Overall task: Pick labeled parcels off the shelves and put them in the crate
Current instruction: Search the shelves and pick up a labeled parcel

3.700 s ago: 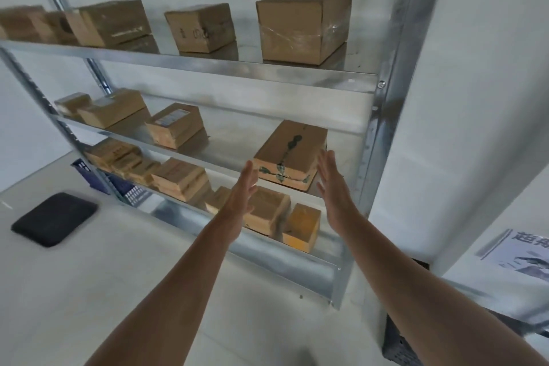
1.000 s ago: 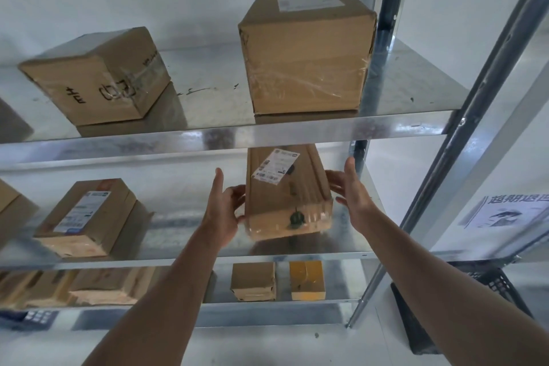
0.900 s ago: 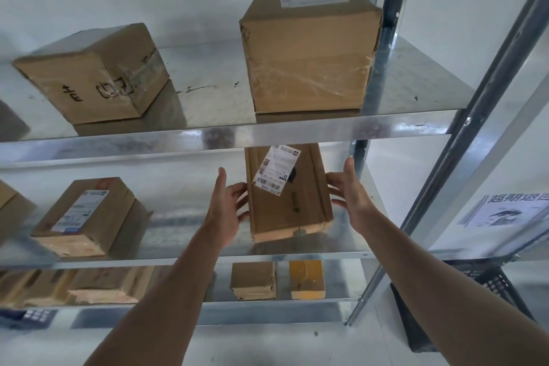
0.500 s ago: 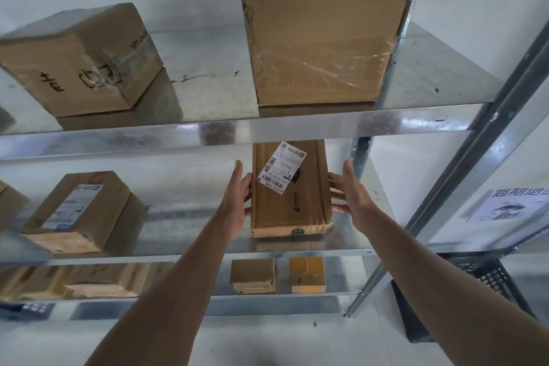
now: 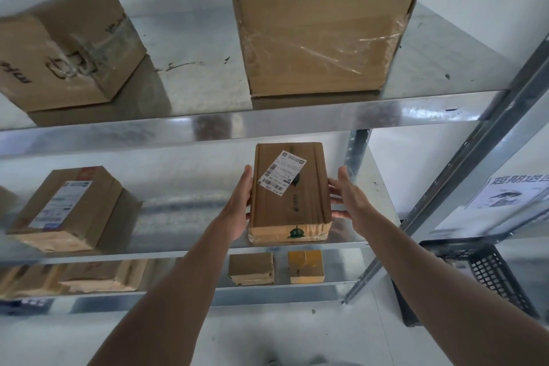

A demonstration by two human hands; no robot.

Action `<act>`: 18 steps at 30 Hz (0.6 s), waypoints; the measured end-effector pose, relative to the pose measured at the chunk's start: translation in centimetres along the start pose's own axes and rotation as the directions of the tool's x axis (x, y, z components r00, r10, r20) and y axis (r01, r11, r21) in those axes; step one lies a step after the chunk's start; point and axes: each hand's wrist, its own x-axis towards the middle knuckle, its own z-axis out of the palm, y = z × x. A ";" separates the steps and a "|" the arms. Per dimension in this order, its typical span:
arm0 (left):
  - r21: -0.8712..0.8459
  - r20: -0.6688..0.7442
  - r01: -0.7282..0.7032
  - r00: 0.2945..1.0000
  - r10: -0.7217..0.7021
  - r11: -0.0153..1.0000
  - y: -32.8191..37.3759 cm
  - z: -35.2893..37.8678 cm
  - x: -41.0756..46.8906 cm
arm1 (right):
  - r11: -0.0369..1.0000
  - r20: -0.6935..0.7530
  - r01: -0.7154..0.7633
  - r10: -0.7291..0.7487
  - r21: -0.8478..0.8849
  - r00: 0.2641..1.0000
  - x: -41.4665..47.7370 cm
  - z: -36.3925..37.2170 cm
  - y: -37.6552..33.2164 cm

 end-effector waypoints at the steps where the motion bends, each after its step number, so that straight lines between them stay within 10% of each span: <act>1: -0.001 -0.003 -0.003 1.000 0.003 1.000 -0.1 0.0 0.0 | 1.000 -0.005 0.001 -0.001 -0.002 1.000 0.0 0.0 0.0; 11: -0.030 -0.254 -0.209 0.947 0.194 0.978 2.1 -1.7 -3.7 | 0.934 -0.059 0.291 -0.309 -0.206 0.949 -2.3 3.0 -4.3; 18: -0.101 -0.376 -0.346 0.881 0.286 0.933 1.6 -6.1 -10.2 | 0.890 0.186 0.434 -0.407 -0.140 0.895 -6.7 10.3 -6.4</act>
